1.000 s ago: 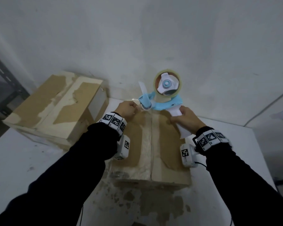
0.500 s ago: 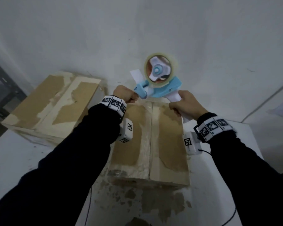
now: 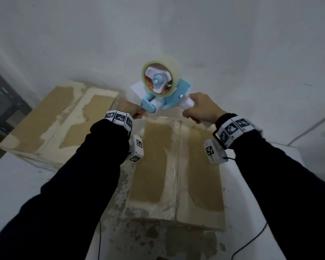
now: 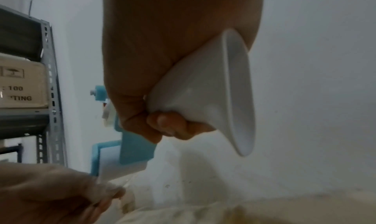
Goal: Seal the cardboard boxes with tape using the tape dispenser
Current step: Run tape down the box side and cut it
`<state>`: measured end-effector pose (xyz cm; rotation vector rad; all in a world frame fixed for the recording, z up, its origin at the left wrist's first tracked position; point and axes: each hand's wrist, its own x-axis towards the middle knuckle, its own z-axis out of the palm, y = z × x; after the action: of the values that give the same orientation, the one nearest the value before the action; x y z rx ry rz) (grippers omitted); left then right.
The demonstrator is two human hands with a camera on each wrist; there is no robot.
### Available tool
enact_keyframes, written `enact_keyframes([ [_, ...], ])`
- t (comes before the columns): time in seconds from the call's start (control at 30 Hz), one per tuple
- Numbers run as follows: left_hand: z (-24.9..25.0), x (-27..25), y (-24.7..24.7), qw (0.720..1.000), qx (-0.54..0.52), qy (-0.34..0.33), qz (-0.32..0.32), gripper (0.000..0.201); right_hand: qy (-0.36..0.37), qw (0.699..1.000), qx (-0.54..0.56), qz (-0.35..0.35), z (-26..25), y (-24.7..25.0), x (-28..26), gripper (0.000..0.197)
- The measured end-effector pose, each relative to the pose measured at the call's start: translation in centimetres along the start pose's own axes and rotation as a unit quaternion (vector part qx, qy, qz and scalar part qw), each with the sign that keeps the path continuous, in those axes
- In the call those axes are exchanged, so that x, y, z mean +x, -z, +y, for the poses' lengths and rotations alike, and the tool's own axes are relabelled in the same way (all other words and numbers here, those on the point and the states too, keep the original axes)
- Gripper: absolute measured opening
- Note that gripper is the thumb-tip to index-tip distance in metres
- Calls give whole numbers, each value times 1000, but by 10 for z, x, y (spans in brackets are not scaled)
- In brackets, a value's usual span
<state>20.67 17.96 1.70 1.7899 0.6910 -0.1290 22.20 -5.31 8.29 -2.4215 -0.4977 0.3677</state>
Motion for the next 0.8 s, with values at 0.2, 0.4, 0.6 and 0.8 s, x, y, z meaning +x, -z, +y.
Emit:
enact_keyframes([
  [0.2, 6, -1, -24, 995, -80, 31, -45, 17, -22, 1000, -4, 4, 31, 19, -3, 12],
  [0.4, 18, 0, -26, 994, -77, 36, -65, 6, -37, 999, 39, 5, 56, 35, -7, 10],
  [0.6, 27, 4, -26, 999, -1, -38, 7, 10, -22, 999, 29, 32, 51, 35, 4, 11],
  [0.8, 1, 8, -25, 994, 88, -62, 22, 10, -23, 1000, 13, 14, 45, 20, 15, 16],
])
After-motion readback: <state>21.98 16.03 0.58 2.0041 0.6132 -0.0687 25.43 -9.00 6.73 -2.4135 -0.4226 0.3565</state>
